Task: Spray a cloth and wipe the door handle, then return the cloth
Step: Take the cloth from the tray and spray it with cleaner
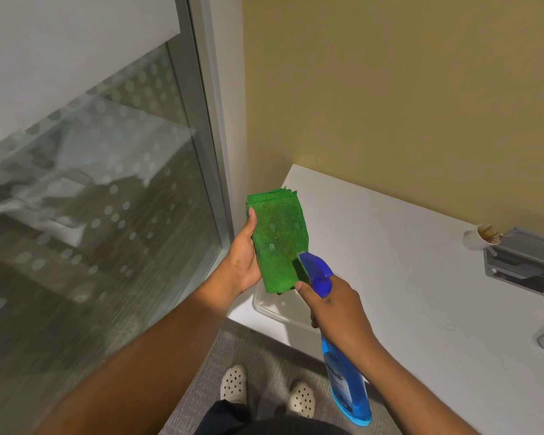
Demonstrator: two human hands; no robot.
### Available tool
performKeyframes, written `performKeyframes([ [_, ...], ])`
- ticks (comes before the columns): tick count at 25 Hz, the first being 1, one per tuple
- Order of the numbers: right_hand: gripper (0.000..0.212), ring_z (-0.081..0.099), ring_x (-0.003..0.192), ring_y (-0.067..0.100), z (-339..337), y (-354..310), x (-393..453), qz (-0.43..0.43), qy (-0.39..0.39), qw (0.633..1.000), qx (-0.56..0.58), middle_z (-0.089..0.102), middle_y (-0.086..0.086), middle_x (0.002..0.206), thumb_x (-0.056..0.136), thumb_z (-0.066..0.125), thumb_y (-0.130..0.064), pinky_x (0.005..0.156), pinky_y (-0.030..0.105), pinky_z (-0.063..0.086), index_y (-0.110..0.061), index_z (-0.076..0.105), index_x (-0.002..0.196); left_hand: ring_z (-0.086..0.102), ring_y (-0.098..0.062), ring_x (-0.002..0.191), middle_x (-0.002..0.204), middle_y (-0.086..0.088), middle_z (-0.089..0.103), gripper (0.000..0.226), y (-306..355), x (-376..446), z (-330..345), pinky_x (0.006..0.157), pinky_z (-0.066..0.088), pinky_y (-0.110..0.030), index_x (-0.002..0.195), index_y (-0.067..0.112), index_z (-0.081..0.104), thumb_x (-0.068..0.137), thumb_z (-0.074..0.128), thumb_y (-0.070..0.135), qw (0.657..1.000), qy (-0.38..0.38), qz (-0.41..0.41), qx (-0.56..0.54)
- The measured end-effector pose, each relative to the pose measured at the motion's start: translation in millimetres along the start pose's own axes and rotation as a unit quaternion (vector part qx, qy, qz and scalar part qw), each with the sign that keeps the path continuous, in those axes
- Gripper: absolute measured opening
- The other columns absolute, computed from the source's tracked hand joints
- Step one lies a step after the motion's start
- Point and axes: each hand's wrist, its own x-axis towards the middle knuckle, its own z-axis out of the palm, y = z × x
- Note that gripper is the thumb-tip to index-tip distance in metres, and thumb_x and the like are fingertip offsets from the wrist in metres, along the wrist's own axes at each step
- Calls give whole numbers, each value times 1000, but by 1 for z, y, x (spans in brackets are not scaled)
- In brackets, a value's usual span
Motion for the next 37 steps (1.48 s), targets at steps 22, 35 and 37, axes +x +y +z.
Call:
performKeyframes([
  [22, 34, 63, 52, 7, -23, -2, -2, -19, 103, 989, 100, 71, 5, 60, 100, 72, -40, 62, 22, 49, -12, 68, 81, 66, -38, 127, 141, -20, 67, 79, -11, -19, -18, 108, 49, -58, 146, 14, 62, 99, 39, 74, 1000, 15, -26, -5],
  [35, 40, 56, 66, 25, -5, 50, 51, -62, 130, 967, 212, 60, 16, 71, 100, 76, -28, 70, 35, 48, 4, 59, 83, 67, -40, 126, 145, -22, 64, 68, -50, -56, -48, 110, 49, -58, 146, 11, 61, 101, 48, 61, 994, 29, -99, -27],
  [37, 39, 51, 64, 19, 3, 60, 51, -64, 122, 970, 199, 55, 4, 68, 100, 76, -28, 68, 31, 46, 2, 58, 82, 66, -40, 127, 145, -22, 64, 67, -52, -57, -48, 113, 46, -59, 146, 11, 62, 101, 50, 59, 993, 33, -105, -37],
])
